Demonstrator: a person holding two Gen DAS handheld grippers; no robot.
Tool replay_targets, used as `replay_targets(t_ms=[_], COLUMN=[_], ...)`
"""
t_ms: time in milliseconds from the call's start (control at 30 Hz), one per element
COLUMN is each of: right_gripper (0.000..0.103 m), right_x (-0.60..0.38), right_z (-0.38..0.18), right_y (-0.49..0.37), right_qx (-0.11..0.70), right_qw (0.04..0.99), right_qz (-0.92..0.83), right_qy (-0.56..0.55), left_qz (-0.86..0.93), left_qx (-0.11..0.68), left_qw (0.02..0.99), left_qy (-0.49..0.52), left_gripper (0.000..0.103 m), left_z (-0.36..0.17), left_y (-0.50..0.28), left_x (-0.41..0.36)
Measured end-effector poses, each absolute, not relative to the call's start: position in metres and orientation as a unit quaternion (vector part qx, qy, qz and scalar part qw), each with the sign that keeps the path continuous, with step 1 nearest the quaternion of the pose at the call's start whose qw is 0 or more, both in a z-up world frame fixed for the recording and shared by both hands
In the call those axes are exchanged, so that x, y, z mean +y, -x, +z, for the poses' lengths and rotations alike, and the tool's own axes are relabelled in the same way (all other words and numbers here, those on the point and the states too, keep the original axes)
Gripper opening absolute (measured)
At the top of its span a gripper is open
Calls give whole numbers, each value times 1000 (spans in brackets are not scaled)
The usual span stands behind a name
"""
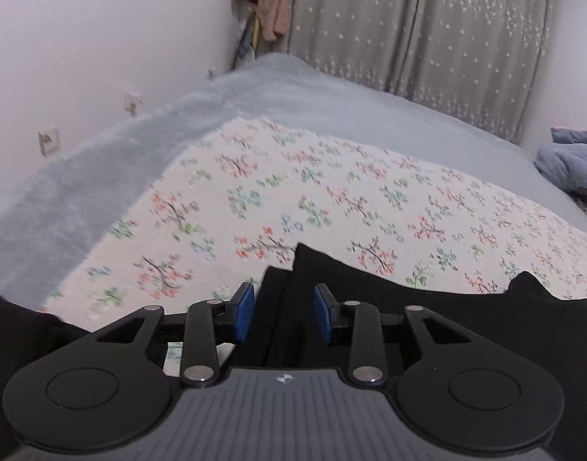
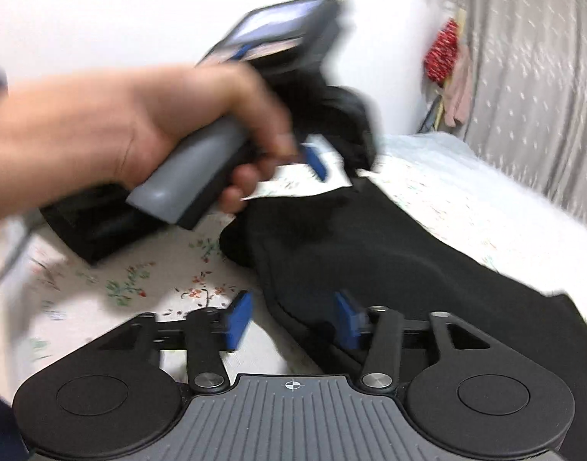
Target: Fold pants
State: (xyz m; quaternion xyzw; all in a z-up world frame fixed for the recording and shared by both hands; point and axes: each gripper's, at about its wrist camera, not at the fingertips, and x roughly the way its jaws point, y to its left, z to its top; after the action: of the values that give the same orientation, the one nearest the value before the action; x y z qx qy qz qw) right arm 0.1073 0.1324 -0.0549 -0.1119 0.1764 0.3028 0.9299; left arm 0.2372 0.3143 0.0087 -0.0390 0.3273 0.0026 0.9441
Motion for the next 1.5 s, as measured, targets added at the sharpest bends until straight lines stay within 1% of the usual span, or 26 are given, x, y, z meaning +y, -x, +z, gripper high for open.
replay_targets(t_ms=[33, 133, 200, 300, 367, 400, 433, 567, 700, 767, 867, 967, 1067, 1200, 1367, 1500], right_gripper=[65, 65, 65, 62, 55, 46, 41, 41, 41, 42, 42, 44, 45, 45, 45, 45], right_x=[109, 49, 14, -38, -65, -73, -81, -84, -72, -72, -61, -63, -66, -82, -96, -108], right_z=[-50, -37, -36, -46, -57, -65, -71, -70, -70, -74, -83, -83, -76, -60, -41, -46], right_y=[-107, -108, -112, -120, -121, -120, -115, -82, -81, -72, -56, -57, -57, -48, -51, -61], right_qx=[186, 215, 229, 277, 315, 335, 339, 328, 333, 339, 318, 321, 327, 335, 328, 322], right_qw=[931, 937, 945, 945, 937, 932, 930, 933, 927, 922, 923, 923, 922, 917, 918, 921], right_qz=[304, 276, 233, 172, 148, 141, 142, 139, 154, 166, 165, 162, 168, 202, 207, 191], right_qy=[79, 19, 17, 14, 9, 12, 16, 57, 80, 86, 143, 135, 122, 81, 86, 108], left_qz=[7, -21, -57, -106, -120, -123, -124, -100, -84, -76, -66, -53, -96, -143, -158, -138], left_qx=[322, 309, 313, 343, 373, 388, 397, 413, 402, 395, 385, 370, 364, 377, 380, 423], left_qw=[946, 951, 948, 933, 920, 913, 909, 902, 905, 908, 912, 916, 921, 914, 906, 891], left_qy=[31, 22, 17, 11, -3, -15, -25, -72, -110, -118, -126, -149, -102, -50, -97, -96], left_gripper=[46, 46, 46, 46, 46, 46, 46, 46, 46, 46, 46, 45, 45, 46, 48, 49], left_z=[13, 22, 20, 2, -15, -24, -32, -49, -58, -58, -57, -51, -34, -19, -32, -51], left_y=[-233, -217, -209, -202, -201, -201, -200, -198, -195, -191, -190, -179, -152, -122, -111, -120], left_x=[311, 291, 268, 231, 207, 197, 189, 173, 165, 162, 159, 150, 144, 126, 88, 83])
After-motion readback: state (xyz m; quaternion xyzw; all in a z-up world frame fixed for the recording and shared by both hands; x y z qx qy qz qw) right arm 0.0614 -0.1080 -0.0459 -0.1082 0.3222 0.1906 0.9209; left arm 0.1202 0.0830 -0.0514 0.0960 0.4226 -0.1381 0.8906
